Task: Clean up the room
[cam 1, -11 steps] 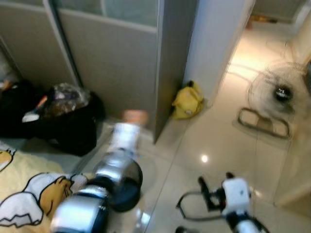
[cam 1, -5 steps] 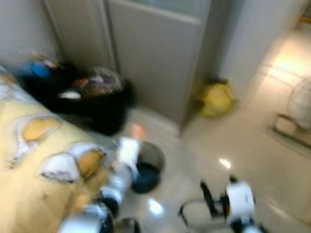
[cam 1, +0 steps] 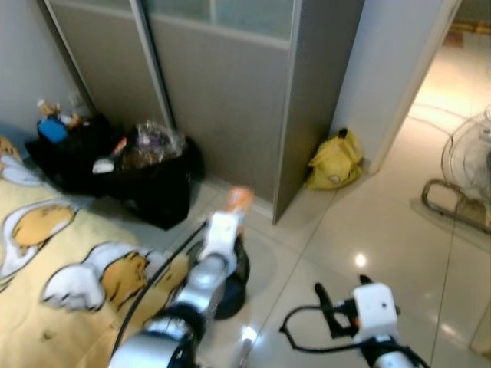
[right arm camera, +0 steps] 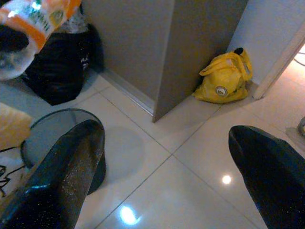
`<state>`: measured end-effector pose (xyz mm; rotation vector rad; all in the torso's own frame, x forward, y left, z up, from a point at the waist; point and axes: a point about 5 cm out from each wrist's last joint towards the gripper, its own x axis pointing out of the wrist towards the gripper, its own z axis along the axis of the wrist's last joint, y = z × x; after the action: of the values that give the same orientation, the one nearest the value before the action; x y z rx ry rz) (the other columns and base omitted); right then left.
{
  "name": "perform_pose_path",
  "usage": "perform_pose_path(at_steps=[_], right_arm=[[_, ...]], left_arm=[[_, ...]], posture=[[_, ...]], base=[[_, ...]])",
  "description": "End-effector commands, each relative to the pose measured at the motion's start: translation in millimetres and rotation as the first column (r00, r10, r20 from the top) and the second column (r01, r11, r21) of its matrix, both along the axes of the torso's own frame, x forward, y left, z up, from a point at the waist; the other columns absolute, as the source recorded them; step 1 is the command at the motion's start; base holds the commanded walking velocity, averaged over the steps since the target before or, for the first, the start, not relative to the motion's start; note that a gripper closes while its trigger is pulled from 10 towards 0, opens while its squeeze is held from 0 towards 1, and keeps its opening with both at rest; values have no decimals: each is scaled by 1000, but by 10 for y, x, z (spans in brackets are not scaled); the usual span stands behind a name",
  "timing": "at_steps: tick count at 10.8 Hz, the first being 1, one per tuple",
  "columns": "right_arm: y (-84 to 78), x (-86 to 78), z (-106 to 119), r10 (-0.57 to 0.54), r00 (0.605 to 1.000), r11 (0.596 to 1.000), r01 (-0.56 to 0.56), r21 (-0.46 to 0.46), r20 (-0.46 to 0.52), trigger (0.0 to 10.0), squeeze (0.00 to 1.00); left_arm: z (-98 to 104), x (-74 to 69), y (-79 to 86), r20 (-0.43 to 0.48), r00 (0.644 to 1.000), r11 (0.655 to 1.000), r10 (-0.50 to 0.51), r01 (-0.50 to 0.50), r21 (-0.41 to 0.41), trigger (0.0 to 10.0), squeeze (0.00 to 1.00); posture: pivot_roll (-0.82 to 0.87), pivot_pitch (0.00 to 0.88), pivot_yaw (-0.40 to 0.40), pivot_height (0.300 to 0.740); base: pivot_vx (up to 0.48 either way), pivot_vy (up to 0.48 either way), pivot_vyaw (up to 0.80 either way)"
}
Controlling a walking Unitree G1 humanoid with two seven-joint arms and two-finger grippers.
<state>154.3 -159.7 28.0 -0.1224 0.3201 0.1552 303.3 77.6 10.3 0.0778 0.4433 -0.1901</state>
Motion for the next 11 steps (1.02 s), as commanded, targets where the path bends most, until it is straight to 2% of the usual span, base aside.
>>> perform_pose_path(at_steps=[1,3,4,5,6,7,8,10,11], right_arm=[[59,25,7,7,1000,1000,-7,14,4,10000,0],[75,4,4,23,1000,1000,-23,5,7,10000,0],[70,-24,-6,20,1000,1000,-20,7,2,10000,0],[75,-47,-16,16,1000,1000,-16,22,-3,10000,0],[106,-85,-71,32,998,999,-30,36,-56,10000,0],[128,-100,-70,50,997,998,-48,41,-60,10000,0],[187,-173,-32,79,995,996,-76,55,-54,10000,0],[265,-332,19,116,991,992,-112,60,-66,10000,0],[315,-463,35,129,988,990,-123,65,-83,10000,0]], left_arm=[[3,58,225,-22,993,994,112,-111,19,10000,0],[23,96,288,-40,984,985,171,-171,13,10000,0],[-11,71,327,-50,981,981,189,-186,53,10000,0],[-61,32,356,-86,974,978,210,-208,36,10000,0],[-88,18,458,-85,974,973,208,-198,120,10000,0],[-94,18,520,-89,970,967,225,-212,140,10000,0],[-74,45,696,-96,954,950,283,-266,163,10000,0],[-14,100,855,-90,943,939,321,-304,158,10000,0],[19,126,936,-80,946,937,315,-297,186,10000,0]], posture=[[-222,54,33,740],[-230,55,40,740],[-233,59,45,740],[-235,62,47,740],[-231,71,45,740],[-232,76,44,740],[-239,110,37,740],[-273,181,46,740],[-289,217,56,740]], base=[[409,-247,0],[480,0,553],[0,0,500],[0,0,494],[0,0,0],[0,0,0],[0,0,0],[0,0,0],[0,0,0]])
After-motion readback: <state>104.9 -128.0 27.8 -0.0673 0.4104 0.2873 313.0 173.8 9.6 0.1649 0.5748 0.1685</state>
